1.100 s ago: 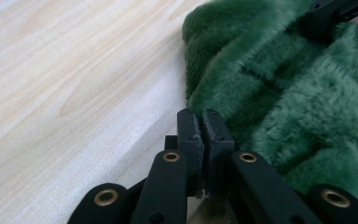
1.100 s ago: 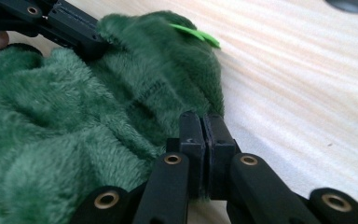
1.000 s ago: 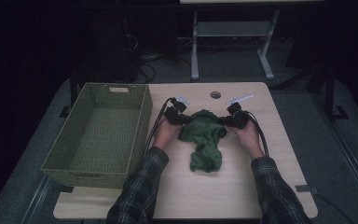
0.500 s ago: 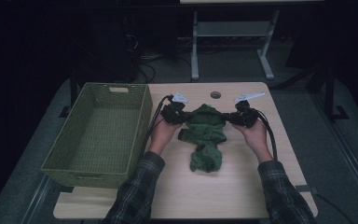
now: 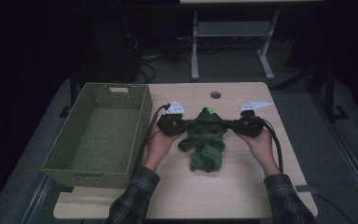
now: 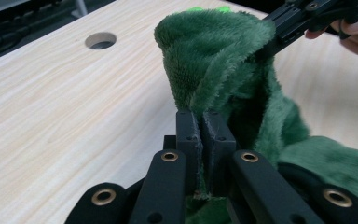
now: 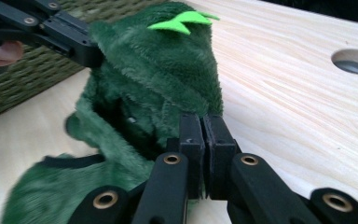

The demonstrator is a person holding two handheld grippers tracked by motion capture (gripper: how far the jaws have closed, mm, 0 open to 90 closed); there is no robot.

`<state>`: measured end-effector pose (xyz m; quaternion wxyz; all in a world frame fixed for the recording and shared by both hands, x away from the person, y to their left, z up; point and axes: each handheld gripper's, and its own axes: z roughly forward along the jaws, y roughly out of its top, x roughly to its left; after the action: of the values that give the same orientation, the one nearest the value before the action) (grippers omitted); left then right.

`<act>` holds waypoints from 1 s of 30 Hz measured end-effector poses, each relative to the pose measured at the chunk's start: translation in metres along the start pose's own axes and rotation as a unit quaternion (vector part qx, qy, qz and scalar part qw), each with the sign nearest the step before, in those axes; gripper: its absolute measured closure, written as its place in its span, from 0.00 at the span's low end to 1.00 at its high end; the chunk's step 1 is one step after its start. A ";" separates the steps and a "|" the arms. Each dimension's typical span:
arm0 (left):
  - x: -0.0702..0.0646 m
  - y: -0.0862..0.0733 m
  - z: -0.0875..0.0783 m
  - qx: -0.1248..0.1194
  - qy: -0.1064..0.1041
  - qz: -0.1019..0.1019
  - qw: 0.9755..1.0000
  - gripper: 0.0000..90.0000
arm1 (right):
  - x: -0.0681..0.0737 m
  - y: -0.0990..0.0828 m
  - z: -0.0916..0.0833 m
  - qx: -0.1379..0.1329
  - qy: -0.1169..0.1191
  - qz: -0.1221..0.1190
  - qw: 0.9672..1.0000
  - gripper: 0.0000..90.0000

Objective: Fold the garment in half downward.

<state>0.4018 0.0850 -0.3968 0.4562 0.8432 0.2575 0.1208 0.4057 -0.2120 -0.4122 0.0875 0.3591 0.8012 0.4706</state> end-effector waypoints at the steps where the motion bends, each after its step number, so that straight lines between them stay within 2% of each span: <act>1: -0.003 -0.001 -0.002 -0.004 -0.002 0.001 1.000 0.96 | 0.003 0.000 -0.002 0.002 0.004 -0.003 1.000 0.97; 6: -0.018 -0.007 -0.014 -0.011 -0.008 0.020 1.000 0.96 | 0.022 -0.004 -0.014 -0.010 0.016 -0.024 1.000 0.97; 8: -0.023 -0.010 -0.018 -0.012 -0.008 0.026 1.000 0.95 | 0.030 -0.007 -0.017 0.000 0.020 -0.037 0.999 0.97; 10: -0.029 -0.013 -0.022 -0.015 -0.009 0.031 0.999 0.95 | 0.035 -0.010 -0.020 -0.003 0.017 -0.046 0.999 0.97; 12: -0.033 -0.017 -0.026 -0.019 -0.013 0.033 0.999 0.95 | 0.039 -0.014 -0.024 0.000 0.027 -0.045 0.999 0.97; 14: -0.038 -0.022 -0.028 -0.022 -0.018 0.034 0.999 0.95 | 0.045 -0.019 -0.028 -0.008 0.029 -0.053 0.998 0.97; 19: -0.046 -0.034 -0.034 -0.017 -0.032 0.039 0.999 0.95 | 0.055 -0.030 -0.035 -0.005 0.040 -0.056 0.998 0.97; 25: -0.056 -0.044 -0.036 -0.012 -0.035 0.056 0.998 0.95 | 0.064 -0.041 -0.038 0.004 0.055 -0.061 0.997 0.96; 28: -0.060 -0.051 -0.036 -0.010 -0.042 0.059 0.997 0.95 | 0.068 -0.048 -0.038 0.019 0.063 -0.060 0.996 0.96; 30: -0.063 -0.057 -0.036 -0.004 -0.046 0.062 0.997 0.96 | 0.072 -0.054 -0.039 0.018 0.065 -0.067 0.995 0.96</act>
<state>0.3146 0.1017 -0.4223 0.4628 0.8603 0.1827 0.1109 0.3084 -0.2079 -0.4208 0.0601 0.2750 0.8359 0.4711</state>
